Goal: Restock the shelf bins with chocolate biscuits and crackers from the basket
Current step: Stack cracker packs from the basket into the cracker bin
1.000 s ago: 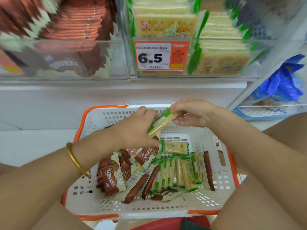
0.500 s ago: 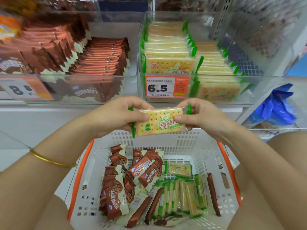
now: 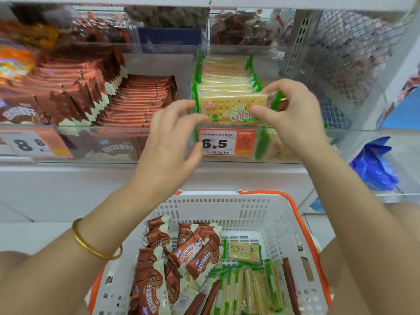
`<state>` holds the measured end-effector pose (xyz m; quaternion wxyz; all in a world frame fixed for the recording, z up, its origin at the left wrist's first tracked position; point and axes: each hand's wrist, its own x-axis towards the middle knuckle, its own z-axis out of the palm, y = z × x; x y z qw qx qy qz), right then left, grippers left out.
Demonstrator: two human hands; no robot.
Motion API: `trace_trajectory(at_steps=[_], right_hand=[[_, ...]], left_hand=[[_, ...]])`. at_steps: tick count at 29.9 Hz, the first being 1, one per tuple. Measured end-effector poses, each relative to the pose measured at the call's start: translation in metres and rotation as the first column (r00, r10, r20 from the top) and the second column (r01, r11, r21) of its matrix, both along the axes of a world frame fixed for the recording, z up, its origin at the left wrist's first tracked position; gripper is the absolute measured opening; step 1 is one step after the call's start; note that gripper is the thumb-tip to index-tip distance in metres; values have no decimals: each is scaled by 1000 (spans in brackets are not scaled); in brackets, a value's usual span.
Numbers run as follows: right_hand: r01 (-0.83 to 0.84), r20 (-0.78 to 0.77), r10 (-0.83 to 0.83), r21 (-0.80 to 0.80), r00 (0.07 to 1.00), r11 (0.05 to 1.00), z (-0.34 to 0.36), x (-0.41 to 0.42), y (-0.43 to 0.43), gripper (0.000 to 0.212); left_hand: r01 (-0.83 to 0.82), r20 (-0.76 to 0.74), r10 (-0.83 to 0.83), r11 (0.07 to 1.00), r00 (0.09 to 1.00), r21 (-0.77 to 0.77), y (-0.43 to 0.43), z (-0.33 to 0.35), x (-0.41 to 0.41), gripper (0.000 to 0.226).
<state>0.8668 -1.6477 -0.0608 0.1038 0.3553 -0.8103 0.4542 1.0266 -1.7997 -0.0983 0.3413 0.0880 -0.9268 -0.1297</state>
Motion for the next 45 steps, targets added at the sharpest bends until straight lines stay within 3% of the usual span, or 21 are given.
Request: trace_trajectory(at_steps=[7,12,20,32,34,36,38,39,41,43,45], right_hand=[[176,-228,-153,87,962,980,-7,9,-3,35],[99,-287,-57,134,956,986,-10,13,-10,32],[131,-156,-112,112,981,985,-17,12,-5,31],[59,-276,-10,170,961,984,-25,12,2,30],[113,-373,-74,83,925,990,-27,16,10,35],[119,-440,-164,-127,883,985,-32,30,21,31],[45,-387,-137,-237,912,970,-52,50,30,21],[26,-329,-88,-189,940,982,-67,59,30,18],[-53,-103,76,208,992,977,-108,67,21,17],[-279,251,156,594,955,754,-162,62,11,19],[-485,488,148,693,860,534,-215,61,11,21]], left_hand=[[-11,77,22,990,997,-143,4,-6,-4,52],[-56,79,70,984,994,-170,5,-3,-6,61],[-79,148,125,956,981,-282,9,-4,-8,67],[-118,134,187,905,973,-410,12,-14,-7,51],[-127,96,179,909,979,-396,16,-12,-2,51],[-117,40,144,911,989,-394,21,-9,4,46],[-36,75,70,923,995,-383,27,-15,12,38],[28,144,29,926,989,-377,28,-23,16,33],[150,361,-14,925,932,-350,30,-48,25,26],[207,650,0,948,760,-242,30,-76,34,29],[241,851,29,953,525,-182,25,-99,43,36]])
